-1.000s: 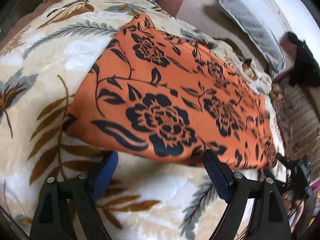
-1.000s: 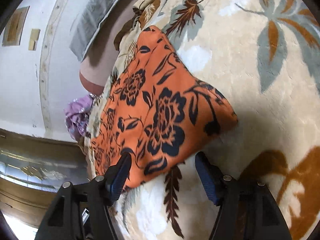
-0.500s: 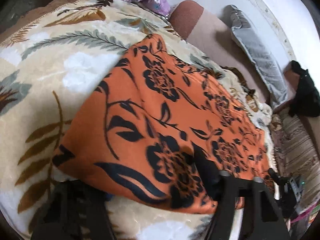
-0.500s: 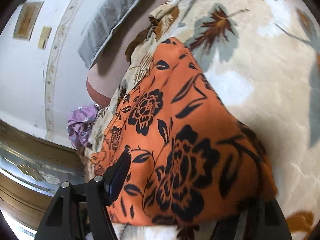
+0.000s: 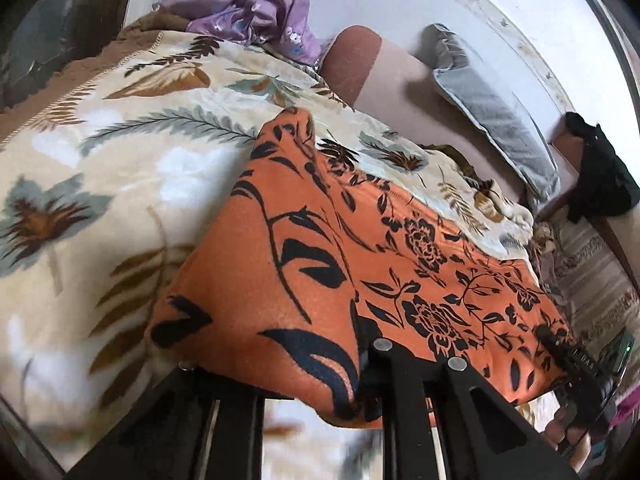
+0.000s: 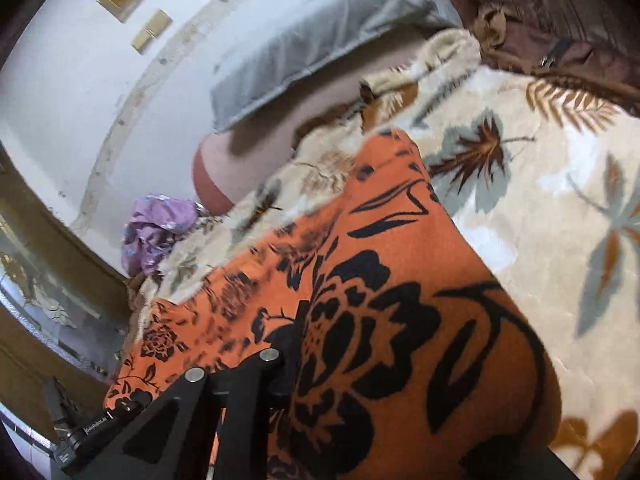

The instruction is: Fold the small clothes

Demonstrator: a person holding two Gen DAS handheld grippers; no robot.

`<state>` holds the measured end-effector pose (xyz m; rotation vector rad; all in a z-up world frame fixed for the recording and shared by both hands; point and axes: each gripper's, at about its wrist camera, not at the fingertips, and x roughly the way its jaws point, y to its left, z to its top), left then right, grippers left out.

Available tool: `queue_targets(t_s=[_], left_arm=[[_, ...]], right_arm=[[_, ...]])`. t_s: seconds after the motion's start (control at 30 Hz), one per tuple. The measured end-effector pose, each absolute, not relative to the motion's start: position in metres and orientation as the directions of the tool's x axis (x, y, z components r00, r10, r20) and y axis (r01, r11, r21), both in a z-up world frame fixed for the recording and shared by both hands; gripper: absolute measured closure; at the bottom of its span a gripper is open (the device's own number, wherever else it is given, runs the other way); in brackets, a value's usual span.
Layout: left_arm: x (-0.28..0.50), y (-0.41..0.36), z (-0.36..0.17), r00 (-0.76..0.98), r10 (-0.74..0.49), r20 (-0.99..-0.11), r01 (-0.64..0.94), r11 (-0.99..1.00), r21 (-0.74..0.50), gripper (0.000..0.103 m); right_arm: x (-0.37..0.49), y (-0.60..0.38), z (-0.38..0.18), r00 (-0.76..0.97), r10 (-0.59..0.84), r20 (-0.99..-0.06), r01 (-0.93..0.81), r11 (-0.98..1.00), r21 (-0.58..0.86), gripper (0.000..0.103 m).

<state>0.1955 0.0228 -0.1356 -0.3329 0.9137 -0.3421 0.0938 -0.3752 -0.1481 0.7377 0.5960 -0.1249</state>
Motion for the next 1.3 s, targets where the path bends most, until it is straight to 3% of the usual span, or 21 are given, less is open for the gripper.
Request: queue_targets(t_s=[0.13,0.23,0.33,0.4,0.47,0.5,0.63,0.67,0.8,0.9,0.97,1.13,1.3], left_arm=[[0.148,0.03,-0.143,0.542,-0.4,-0.739,0.131,0.909,-0.396,0.085],[0.128,0.031,-0.172,0.437,-0.373,-0.819,0.111,0.925,-0.362,0.078],[0.114,0.041,-0.162,0.442,-0.368,-0.818,0.113,0.927,-0.357,0.065],[0.098,0.048,-0.146,0.464,-0.369,-0.805,0.14,0.928,-0.345,0.063],[0.08,0.051,-0.132,0.494,-0.338,-0.801,0.168,0.941,-0.293,0.062],[0.068,0.051,-0.125,0.518,-0.311,-0.797,0.183,0.95,-0.252,0.058],[0.053,0.046,-0.1,0.594,-0.269,-0.758,0.225,0.96,-0.165,0.056],[0.055,0.043,-0.095,0.613,-0.26,-0.746,0.234,0.962,-0.144,0.052],[0.079,0.036,-0.097,0.643,-0.199,-0.74,0.194,0.977,-0.094,0.048],[0.114,0.027,-0.132,0.577,-0.122,-0.807,0.16,0.986,-0.035,0.048],[0.13,0.025,-0.16,0.513,-0.08,-0.855,0.148,0.989,-0.003,0.044],[0.13,0.041,-0.15,0.55,-0.168,-0.818,0.178,0.981,-0.081,0.042],[0.149,0.071,-0.127,0.617,-0.148,-0.773,0.148,0.986,-0.07,0.042]], right_arm=[[0.058,-0.378,-0.15,0.802,0.149,-0.579,0.318,0.714,0.624,0.087],[0.051,-0.386,-0.182,0.704,0.221,-0.674,0.412,0.646,0.643,0.083],[0.044,-0.402,-0.199,0.701,0.293,-0.65,0.439,0.541,0.718,0.079],[0.038,-0.407,-0.197,0.717,0.304,-0.627,0.434,0.509,0.743,0.07],[0.029,-0.409,-0.193,0.754,0.298,-0.585,0.409,0.484,0.774,0.027],[0.025,-0.408,-0.192,0.767,0.287,-0.573,0.405,0.475,0.781,0.023],[0.017,-0.402,-0.198,0.777,0.285,-0.561,0.406,0.455,0.793,0.023],[0.015,-0.402,-0.201,0.78,0.281,-0.56,0.411,0.444,0.796,0.024],[0.007,-0.411,-0.208,0.81,0.247,-0.533,0.423,0.383,0.821,0.034],[0.012,-0.415,-0.216,0.793,0.233,-0.563,0.453,0.392,0.8,0.066],[0.016,-0.41,-0.217,0.781,0.222,-0.584,0.466,0.415,0.781,0.078],[0.023,-0.387,-0.17,0.81,0.188,-0.556,0.383,0.548,0.744,0.083],[0.041,-0.342,-0.113,0.827,0.202,-0.524,0.282,0.658,0.698,0.083]])
